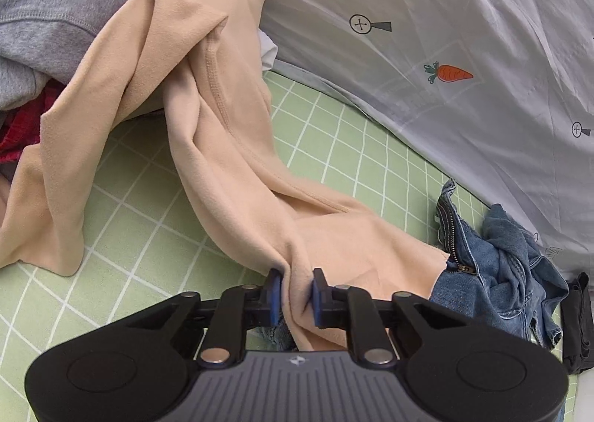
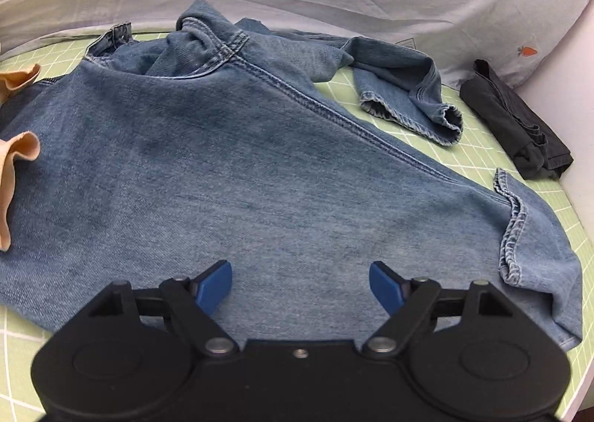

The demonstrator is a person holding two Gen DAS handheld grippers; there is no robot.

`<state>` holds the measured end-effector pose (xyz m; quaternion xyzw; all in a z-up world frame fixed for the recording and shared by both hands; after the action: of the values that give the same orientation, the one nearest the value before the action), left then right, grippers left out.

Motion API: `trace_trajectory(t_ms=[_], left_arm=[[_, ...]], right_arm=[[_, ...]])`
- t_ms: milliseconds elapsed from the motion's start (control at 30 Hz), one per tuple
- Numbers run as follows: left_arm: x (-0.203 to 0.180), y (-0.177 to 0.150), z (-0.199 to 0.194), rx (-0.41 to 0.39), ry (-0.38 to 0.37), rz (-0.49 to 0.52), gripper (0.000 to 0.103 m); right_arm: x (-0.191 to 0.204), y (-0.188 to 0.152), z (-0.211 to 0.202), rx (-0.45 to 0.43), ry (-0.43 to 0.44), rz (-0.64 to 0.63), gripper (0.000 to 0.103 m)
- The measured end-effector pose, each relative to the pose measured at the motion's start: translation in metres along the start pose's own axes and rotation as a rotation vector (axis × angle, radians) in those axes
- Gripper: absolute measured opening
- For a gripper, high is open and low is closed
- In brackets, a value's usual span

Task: Fold clothes
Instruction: 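Grasp the beige top with the left gripper and lift it off the jeans, then open the left gripper and drop the beige top onto the clothes pile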

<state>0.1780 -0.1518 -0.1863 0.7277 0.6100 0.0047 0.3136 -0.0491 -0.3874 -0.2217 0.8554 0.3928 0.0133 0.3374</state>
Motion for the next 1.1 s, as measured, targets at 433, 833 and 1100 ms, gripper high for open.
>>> trace_trajectory(t_ms=[433,833,1100], left_arm=[[0.157,0.027,-0.090,-0.160,0.439,-0.006,0.017],[0.072,-0.009,-0.100,-0.132,0.124,0.144,0.046],[0.011,-0.044,-0.027,0.049,-0.142,0.059,0.049]], right_arm=[[0.022,0.003,-0.003,-0.005,-0.053,-0.022,0.082],[0.005,0.000,0.002,0.008,-0.017,0.056,0.091],[-0.029,-0.008,0.013,0.028,0.001,0.157,0.100]])
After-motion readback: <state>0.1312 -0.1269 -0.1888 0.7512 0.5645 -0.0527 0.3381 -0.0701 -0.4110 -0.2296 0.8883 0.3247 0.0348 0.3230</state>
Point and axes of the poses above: each gripper's, at about its wrist camera, not at the fingertips, and z roughly the way its jaws point, x to its left, y to its top, the point moved 4 cm from there along z, roughly the way its jaws point, and after that the axes turned 4 degrees about z, right-handed, at the moved point
